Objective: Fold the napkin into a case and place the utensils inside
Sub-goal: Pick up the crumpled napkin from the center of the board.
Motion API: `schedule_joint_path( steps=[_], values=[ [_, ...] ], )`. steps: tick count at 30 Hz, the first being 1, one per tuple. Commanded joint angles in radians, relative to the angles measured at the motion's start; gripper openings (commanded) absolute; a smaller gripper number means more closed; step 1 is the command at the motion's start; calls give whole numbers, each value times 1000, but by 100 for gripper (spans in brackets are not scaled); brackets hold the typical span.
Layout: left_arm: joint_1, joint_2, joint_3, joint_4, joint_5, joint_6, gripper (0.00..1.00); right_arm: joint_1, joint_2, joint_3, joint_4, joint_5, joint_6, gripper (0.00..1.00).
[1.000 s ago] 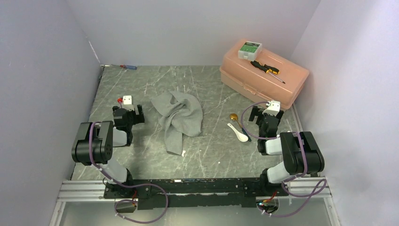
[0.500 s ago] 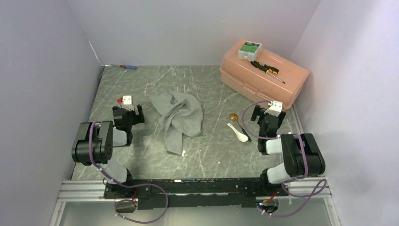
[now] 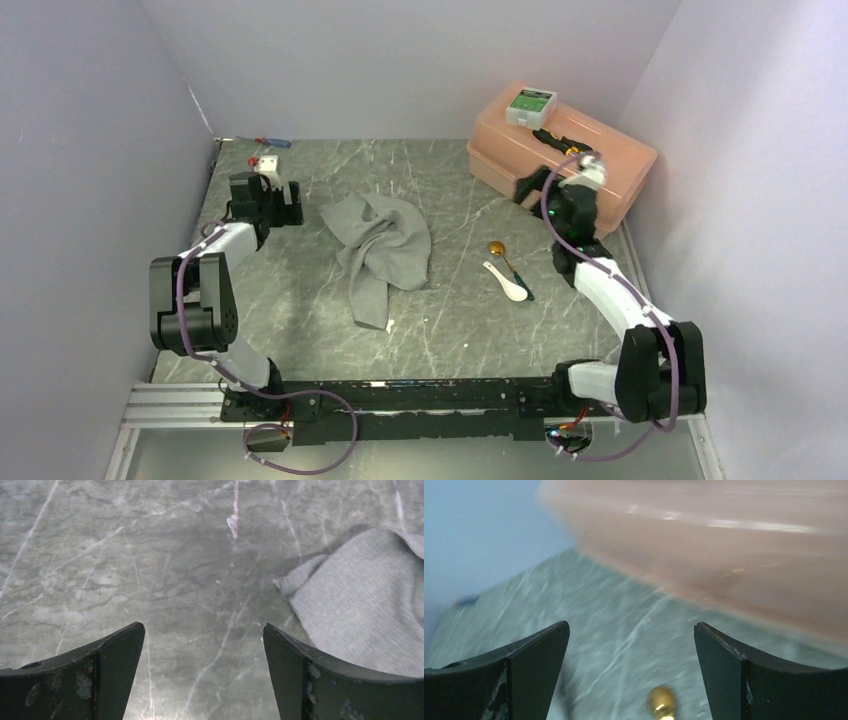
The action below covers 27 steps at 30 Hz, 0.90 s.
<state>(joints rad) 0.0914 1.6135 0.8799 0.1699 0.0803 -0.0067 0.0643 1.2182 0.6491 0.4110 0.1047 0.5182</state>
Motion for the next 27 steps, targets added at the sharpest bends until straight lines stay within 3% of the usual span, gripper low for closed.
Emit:
schedule_joint_path(
  steps=[1,4,11,20,27],
  values=[
    [2,-50,126,-332,118,13,94,323,42,236,-338,16,-178,100],
    [2,-45,209,-444,156,-19,94,566,128,348,-460,133,-268,100],
    [2,82,394,-601,198,-6,94,802,382,497,-512,143,-307,91],
    [-19,308,570,-659,271,27,94,858,603,590,-496,17,-290,77],
    [-35,399,636,-651,351,13,88,856,710,658,-481,-64,-306,67]
  ],
)
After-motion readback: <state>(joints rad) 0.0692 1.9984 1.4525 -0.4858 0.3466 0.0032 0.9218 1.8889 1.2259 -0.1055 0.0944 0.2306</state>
